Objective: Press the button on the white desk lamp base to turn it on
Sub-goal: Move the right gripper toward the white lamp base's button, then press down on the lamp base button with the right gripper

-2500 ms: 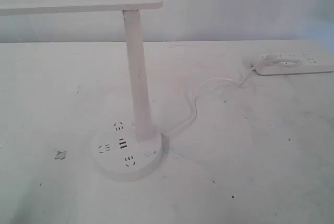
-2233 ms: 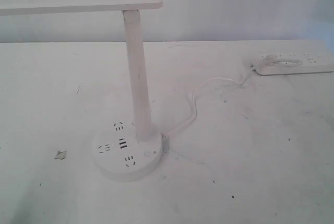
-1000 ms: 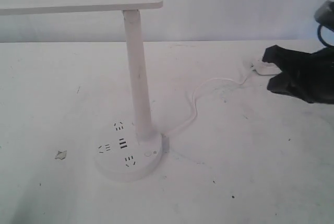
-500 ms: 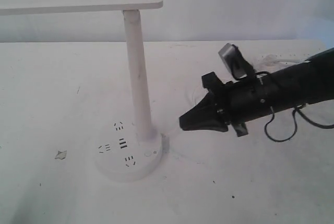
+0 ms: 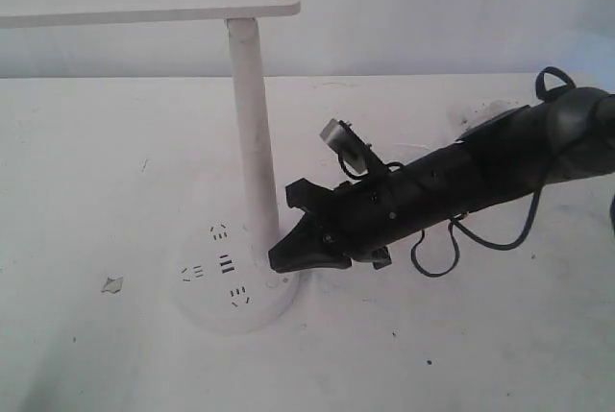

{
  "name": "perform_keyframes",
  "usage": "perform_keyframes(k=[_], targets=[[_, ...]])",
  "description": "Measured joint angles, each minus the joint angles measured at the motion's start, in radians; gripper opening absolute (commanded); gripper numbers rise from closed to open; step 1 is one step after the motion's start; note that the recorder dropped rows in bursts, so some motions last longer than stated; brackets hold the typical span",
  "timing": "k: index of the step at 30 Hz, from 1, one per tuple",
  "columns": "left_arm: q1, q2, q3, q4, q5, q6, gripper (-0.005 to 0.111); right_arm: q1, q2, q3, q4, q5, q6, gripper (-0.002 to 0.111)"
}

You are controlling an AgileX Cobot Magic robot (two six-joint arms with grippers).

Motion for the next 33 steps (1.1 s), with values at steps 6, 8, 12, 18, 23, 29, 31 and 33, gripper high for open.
perform_keyframes(k=[6,8,12,18,23,29,31,33], targets=[[0.000,0.000,0.000,0.000,0.000,0.000,0.000,0.012,0.030,-0.011,0.004,-0.075,0.000,0.000],[0.000,0.000,0.000,0.000,0.000,0.000,0.000,0.014,0.045,-0.011,0.007,-0.077,0.000,0.000],[0.000,0.000,0.000,0.000,0.000,0.000,0.000,0.014,0.072,-0.011,0.023,-0.077,0.000,0.000],[0.000,0.000,0.000,0.000,0.000,0.000,0.000,0.014,0.080,-0.011,0.074,-0.077,-0.002,0.000],[0.000,0.000,0.000,0.000,0.000,0.000,0.000,0.014,0.080,-0.011,0.089,-0.078,0.000,0.000],[0.000,0.000,0.000,0.000,0.000,0.000,0.000,0.039,0.081,-0.011,0.090,-0.099,0.008,0.000],[0.000,0.000,0.000,0.000,0.000,0.000,0.000,0.050,0.082,-0.011,0.090,-0.112,0.008,0.000],[0.000,0.000,0.000,0.000,0.000,0.000,0.000,0.057,0.082,-0.011,0.090,-0.131,0.010,0.000]])
